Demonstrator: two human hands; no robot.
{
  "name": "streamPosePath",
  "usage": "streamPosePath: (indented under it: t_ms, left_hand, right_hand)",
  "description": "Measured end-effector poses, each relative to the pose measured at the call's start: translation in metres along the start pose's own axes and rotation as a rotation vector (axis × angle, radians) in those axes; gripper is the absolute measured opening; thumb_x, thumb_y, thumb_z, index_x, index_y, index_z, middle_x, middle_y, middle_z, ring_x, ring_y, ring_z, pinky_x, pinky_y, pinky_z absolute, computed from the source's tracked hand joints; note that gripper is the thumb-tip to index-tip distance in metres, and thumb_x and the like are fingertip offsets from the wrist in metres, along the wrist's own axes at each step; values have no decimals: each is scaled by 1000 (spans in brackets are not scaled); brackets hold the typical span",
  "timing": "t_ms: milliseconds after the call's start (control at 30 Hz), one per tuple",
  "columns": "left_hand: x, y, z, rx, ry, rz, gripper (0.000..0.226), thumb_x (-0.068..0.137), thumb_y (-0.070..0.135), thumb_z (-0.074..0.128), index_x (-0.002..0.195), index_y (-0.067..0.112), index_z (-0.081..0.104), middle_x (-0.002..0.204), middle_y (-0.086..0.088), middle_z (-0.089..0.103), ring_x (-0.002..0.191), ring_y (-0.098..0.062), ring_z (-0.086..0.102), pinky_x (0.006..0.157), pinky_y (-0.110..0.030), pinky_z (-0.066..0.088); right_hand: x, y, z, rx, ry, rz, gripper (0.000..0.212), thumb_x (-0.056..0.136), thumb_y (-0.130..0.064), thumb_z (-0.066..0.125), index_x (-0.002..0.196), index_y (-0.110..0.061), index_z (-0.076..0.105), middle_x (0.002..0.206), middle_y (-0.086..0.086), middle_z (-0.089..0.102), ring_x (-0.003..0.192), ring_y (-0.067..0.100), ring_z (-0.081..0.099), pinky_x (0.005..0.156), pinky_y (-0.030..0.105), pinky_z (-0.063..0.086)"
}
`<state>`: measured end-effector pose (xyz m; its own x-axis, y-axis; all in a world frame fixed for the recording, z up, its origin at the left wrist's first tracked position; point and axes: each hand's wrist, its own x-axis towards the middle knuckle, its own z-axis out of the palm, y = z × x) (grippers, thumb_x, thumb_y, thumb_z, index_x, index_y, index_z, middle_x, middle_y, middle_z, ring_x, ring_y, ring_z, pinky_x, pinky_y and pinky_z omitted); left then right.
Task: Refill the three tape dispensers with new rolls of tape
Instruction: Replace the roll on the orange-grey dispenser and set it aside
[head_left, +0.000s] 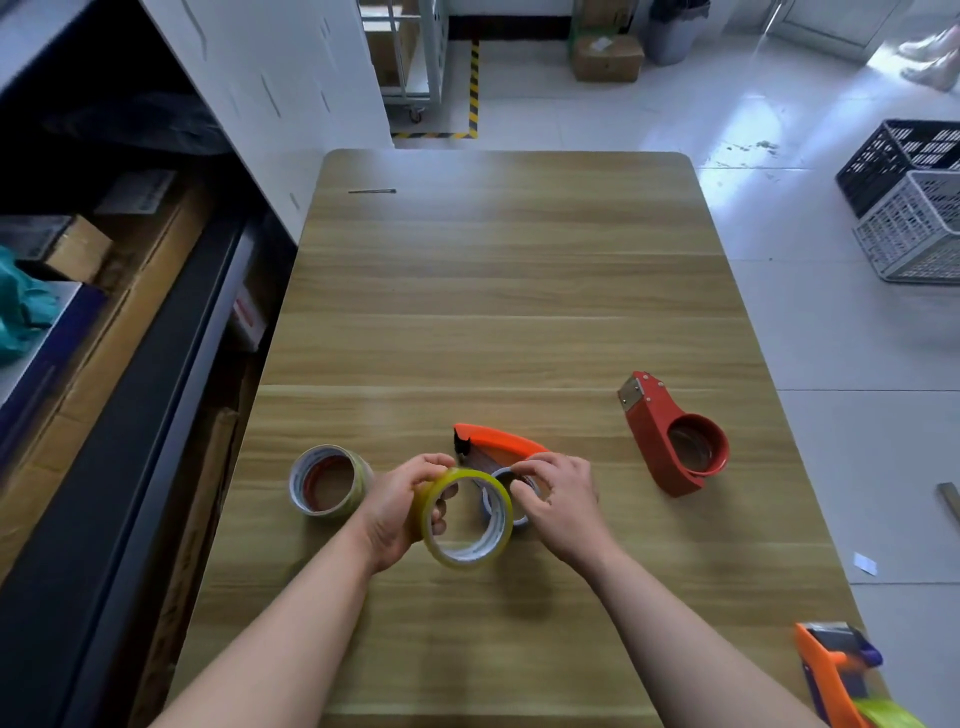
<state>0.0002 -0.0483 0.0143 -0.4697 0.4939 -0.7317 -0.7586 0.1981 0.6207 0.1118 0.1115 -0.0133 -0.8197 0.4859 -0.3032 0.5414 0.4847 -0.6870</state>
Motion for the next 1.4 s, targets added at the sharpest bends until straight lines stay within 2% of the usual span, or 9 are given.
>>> streamPosePath:
  t_ms: [67, 167, 267, 400, 567, 700, 1033, 1167, 1400]
  left_hand:
    - [-1, -2, 3, -24, -35, -6, 15, 89, 13, 42, 90, 14, 57, 62, -4, 47, 43, -14, 34, 45, -22, 30]
    - [-2, -6, 7, -25, -43, 0, 13, 87, 13, 43, 87, 14, 57, 60, -2, 45, 44, -13, 33, 47, -25, 29]
    - [-2, -13, 10, 38, 25, 26, 11, 89, 11, 48, 95, 10, 57, 69, -8, 53, 57, -16, 45, 60, -32, 41]
    - [-1, -20, 7, 295, 150, 47, 23, 92, 32, 57, 98, 11, 50, 88, -8, 57, 81, -18, 55, 76, -32, 48]
    - [-3, -20, 5, 573, 172, 61, 22, 93, 33, 51, 88, 12, 56, 79, -3, 53, 73, -18, 49, 69, -31, 46]
    - [-3, -22, 3, 669, 143, 83, 28, 96, 22, 49, 69, 15, 45, 66, -1, 47, 61, -14, 46, 66, -29, 48]
    - [-4, -36, 5, 766, 234, 113, 25, 89, 8, 55, 65, 11, 48, 61, -6, 56, 50, -15, 57, 50, -23, 50]
    - [0, -47, 7, 729, 223, 58, 23, 90, 8, 54, 69, 9, 46, 63, -10, 54, 50, -16, 55, 52, -25, 50]
    - [7, -41, 19, 631, 172, 32, 23, 89, 4, 51, 69, 9, 43, 61, -11, 48, 47, -18, 48, 51, -25, 46]
  right_hand:
    - [-4, -9, -7, 258, -107, -39, 22, 92, -23, 55, 101, -16, 74, 103, -4, 69, 101, 13, 55, 91, 25, 46]
    - [-13, -15, -16, 660, -341, 132, 31, 98, -22, 50, 109, 0, 69, 98, 2, 69, 80, 2, 62, 65, 8, 46]
    - [-15, -7, -13, 608, -447, 157, 25, 90, -20, 66, 108, -4, 69, 93, 2, 68, 83, 9, 62, 68, 18, 48]
    - [-16, 2, -11, 644, -363, 161, 28, 83, -10, 74, 109, -12, 68, 97, 3, 68, 81, 11, 61, 64, 20, 49]
    - [-17, 4, -12, 552, -287, 123, 39, 70, -6, 83, 98, -26, 65, 103, 1, 68, 92, 15, 61, 83, 25, 52]
    - [-19, 0, -18, 451, -292, 90, 48, 69, -7, 84, 112, -16, 64, 98, -5, 65, 83, 3, 57, 72, 6, 46]
    - [-28, 13, -11, 393, -350, 158, 53, 67, -20, 87, 115, -13, 66, 94, 0, 69, 84, 6, 62, 78, 18, 52]
    - [-30, 20, -12, 423, -372, 211, 50, 66, -24, 88, 111, -12, 69, 94, 4, 70, 83, 9, 64, 71, 19, 51]
    - [-29, 21, -21, 550, -237, 320, 44, 68, -33, 86, 103, -15, 65, 88, 8, 70, 74, 14, 63, 65, 26, 48]
